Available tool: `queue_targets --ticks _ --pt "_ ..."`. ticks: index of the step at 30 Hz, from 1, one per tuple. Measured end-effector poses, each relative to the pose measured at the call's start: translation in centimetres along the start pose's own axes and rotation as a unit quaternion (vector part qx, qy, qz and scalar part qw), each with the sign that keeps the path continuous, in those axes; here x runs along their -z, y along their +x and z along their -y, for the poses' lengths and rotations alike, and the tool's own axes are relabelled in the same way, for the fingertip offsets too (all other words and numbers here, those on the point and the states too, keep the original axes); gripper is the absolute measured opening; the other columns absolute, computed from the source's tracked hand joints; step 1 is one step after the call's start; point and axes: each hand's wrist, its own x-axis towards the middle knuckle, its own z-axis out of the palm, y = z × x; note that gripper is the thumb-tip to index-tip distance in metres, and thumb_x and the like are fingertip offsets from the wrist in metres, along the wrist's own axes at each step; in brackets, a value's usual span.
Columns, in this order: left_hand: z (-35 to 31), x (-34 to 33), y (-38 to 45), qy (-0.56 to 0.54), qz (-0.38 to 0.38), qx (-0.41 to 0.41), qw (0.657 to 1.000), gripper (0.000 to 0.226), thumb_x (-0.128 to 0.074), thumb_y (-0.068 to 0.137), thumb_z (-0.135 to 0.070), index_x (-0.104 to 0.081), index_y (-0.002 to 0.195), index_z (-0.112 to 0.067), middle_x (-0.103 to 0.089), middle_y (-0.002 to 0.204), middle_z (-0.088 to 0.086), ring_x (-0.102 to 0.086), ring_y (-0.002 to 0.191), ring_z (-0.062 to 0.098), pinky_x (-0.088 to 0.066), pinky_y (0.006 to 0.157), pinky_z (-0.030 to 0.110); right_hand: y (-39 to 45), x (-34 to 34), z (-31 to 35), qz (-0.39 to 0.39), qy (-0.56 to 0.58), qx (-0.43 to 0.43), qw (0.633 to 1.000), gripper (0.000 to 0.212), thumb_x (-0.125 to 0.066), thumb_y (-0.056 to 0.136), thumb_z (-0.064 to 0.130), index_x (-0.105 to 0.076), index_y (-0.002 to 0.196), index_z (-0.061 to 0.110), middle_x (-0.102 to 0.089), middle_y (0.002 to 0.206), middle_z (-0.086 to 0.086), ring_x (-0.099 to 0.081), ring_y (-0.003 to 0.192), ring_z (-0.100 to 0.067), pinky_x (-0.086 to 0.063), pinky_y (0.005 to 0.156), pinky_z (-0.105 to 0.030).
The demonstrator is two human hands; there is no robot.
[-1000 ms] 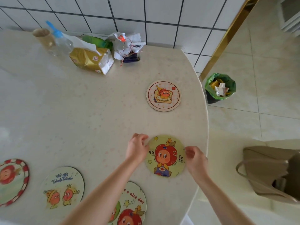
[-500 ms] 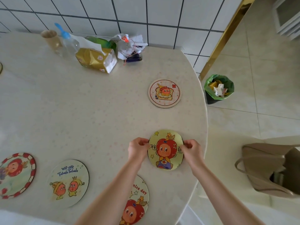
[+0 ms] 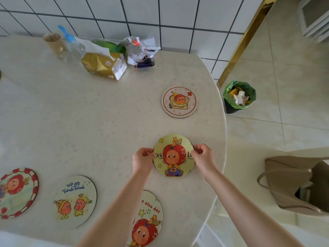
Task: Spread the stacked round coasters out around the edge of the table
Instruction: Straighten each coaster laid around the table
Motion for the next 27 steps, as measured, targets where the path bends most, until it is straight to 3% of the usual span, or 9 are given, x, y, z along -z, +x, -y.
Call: queue_targets --ticks 4,8,11,15,23,27 --pt "-0.4 -0.1 0.6 0.026 0.003 -0.006 1.000 0.016 -0.057 0.086 -0.004 -0.067 0.086 -0.016 -0.071 0.093 0.008 -0.068 0.090 0.029 -0.058 0.080 0.043 0.9 0.3 -0.3 -0.004 -0.058 -0.002 0.998 0.017 -0.064 0.083 0.010 -0.070 0.099 0.010 -0.066 0.084 0.000 -0.063 0.083 -0.020 -0.052 0.078 -0.032" --pt "-0.7 -0.2 0.9 0.055 -0.002 -0.018 0.998 0.016 -0.056 0.086 -0.007 -0.068 0.090 -0.016 -0.071 0.092 0.004 -0.069 0.084 0.027 -0.054 0.063 0.029 1.2 0.4 -0.6 0.001 -0.095 0.008 0.995 0.015 -0.068 0.080 0.012 -0.071 0.095 0.013 -0.068 0.081 0.001 -0.068 0.083 -0.024 -0.055 0.081 -0.037" --pt "-0.9 -0.2 1.0 0.061 -0.007 -0.025 0.998 0.015 -0.058 0.085 -0.006 -0.069 0.089 -0.016 -0.071 0.091 0.003 -0.069 0.083 0.026 -0.054 0.065 0.029 1.5 0.4 -0.9 -0.009 -0.097 0.009 0.995 0.012 -0.070 0.078 0.013 -0.070 0.090 0.015 -0.066 0.076 0.004 -0.068 0.080 -0.022 -0.053 0.077 -0.032" --pt "-1.1 -0.2 0.8 0.066 -0.023 -0.038 0.997 0.015 -0.059 0.085 -0.008 -0.068 0.094 -0.015 -0.070 0.094 0.000 -0.066 0.087 0.022 -0.052 0.072 0.029 1.7 0.2 -1.2 -0.022 -0.132 0.030 0.991 0.013 -0.068 0.080 0.015 -0.069 0.093 0.013 -0.062 0.078 0.005 -0.059 0.080 -0.016 -0.039 0.071 -0.023" --pt "2.6 3.7 -1.1 0.174 0.001 -0.072 0.982 0.022 -0.053 0.088 -0.007 -0.067 0.099 -0.021 -0.065 0.092 -0.008 -0.060 0.078 0.006 -0.040 0.055 0.012 -0.3 1.4 -3.0 -0.047 -0.142 -0.006 0.989 0.015 -0.055 0.084 0.015 -0.067 0.092 0.018 -0.072 0.095 -0.002 -0.063 0.096 -0.025 -0.038 0.073 -0.025" --pt "5.6 7.1 -2.4 0.227 0.013 -0.098 0.969 0.025 -0.050 0.090 -0.004 -0.066 0.098 -0.020 -0.064 0.095 -0.005 -0.060 0.080 0.007 -0.047 0.062 0.017 -4.2 0.4 -4.6 -0.007 -0.128 -0.014 0.992 0.013 -0.056 0.083 0.017 -0.066 0.090 0.019 -0.072 0.088 -0.001 -0.067 0.090 -0.026 -0.044 0.070 -0.026"
